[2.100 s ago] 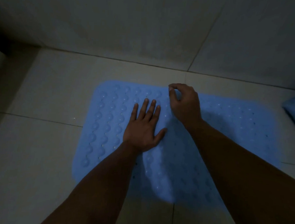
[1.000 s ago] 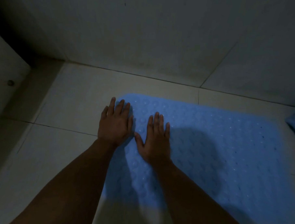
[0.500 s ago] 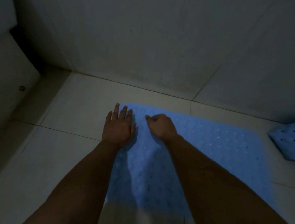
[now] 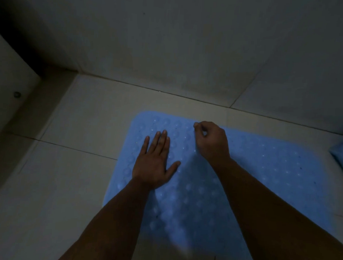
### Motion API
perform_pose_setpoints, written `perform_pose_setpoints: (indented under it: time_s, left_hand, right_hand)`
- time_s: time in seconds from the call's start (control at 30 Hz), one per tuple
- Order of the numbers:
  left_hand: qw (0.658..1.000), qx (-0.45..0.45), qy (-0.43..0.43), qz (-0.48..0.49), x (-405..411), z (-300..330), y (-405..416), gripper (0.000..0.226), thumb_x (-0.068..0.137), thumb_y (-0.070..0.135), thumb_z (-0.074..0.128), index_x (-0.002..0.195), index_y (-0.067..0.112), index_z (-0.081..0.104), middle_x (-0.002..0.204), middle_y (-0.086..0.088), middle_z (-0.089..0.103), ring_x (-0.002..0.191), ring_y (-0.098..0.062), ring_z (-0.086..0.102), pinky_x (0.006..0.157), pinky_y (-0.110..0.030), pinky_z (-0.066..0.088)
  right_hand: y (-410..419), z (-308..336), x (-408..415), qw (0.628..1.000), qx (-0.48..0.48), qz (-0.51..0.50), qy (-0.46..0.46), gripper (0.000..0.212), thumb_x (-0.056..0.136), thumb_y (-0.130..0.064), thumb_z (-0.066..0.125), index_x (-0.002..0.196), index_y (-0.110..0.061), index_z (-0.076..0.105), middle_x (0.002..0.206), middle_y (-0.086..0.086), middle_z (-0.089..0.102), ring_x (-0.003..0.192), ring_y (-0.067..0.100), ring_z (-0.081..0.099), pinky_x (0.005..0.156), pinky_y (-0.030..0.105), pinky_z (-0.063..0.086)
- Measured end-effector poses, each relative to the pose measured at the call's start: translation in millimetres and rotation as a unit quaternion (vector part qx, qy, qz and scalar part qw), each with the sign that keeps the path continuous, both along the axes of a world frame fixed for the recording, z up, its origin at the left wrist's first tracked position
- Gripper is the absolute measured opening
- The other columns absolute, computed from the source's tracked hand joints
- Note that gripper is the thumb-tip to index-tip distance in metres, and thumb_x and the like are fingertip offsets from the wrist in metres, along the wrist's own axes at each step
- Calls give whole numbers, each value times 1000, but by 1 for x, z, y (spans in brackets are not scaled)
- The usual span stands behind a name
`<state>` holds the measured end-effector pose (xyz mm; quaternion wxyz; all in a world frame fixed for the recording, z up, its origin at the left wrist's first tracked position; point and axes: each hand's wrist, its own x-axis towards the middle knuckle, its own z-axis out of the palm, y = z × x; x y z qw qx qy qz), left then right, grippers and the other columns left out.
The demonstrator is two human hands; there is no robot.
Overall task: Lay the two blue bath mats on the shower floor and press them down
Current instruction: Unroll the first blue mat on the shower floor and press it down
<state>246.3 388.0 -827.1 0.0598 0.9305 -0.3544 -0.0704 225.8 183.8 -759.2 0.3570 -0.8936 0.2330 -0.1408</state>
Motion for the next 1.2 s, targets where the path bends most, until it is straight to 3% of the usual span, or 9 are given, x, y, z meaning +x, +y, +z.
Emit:
perform_pose_setpoints:
  time_s: [0.3,0.4,0.5,0.6,0.7,0.83,0.93,1.03,1.2]
  left_hand:
    - [1000,-3,10,11,5,0,0,85,101,67,22,163,10,9,171,-8,-4,158,-19,-10,128,-49,2]
    - [999,10,43,14,4,10,0,83,100,64,26,163,11,12,171,-8,1,158,-21,-4,128,-47,2]
    - [990,56,128,15,34,55,-8,75,97,55,35,159,13,27,167,-11,23,151,-30,29,122,-44,26]
    - [984,76,160,31,79,101,2,51,100,43,47,142,16,53,147,-13,54,131,-34,54,104,-41,46]
    - [989,49,97,98,99,107,37,48,98,31,48,143,16,53,151,-10,49,137,-33,46,105,-46,46]
    - [986,64,54,146,89,90,84,58,95,27,52,151,14,43,157,-8,41,149,-32,29,107,-49,42]
    - [985,67,30,153,84,76,109,61,93,26,55,151,13,43,158,-9,40,151,-34,26,105,-51,43]
    - [985,41,17,164,81,66,119,61,91,23,58,149,10,48,156,-12,44,150,-37,29,104,-55,43]
    - [985,20,-7,168,85,50,124,62,92,27,57,151,12,43,163,-13,34,151,-37,26,112,-54,35]
  right_hand:
    - [2,-16,10,998,38,-3,-49,31,100,-34,55,93,-11,75,91,2,73,85,16,68,79,37,56]
    - [6,-9,3,997,70,-2,-22,40,100,-46,50,93,-15,76,92,0,75,85,15,71,79,39,58]
    - [6,21,12,993,68,28,91,60,101,-56,39,93,-7,73,93,9,75,88,24,70,86,43,57]
    - [18,54,28,977,42,83,194,44,101,-41,46,99,-7,74,103,14,74,100,32,68,92,40,54]
    - [52,64,42,958,14,133,253,28,93,-20,52,102,-5,74,109,19,73,105,36,67,92,39,54]
    - [128,37,41,953,-31,176,243,29,94,-21,48,110,-8,69,116,19,68,112,37,63,94,40,51]
    - [179,-12,26,949,-111,191,226,56,102,-36,33,149,-5,38,158,21,32,149,38,25,119,52,27]
    - [199,-53,11,933,-190,193,239,88,95,-63,19,159,-5,2,167,18,-9,153,35,-17,122,59,0]
    - [207,-62,8,931,-246,165,214,100,91,-75,17,158,-3,-1,166,20,-9,153,36,-18,121,60,2]
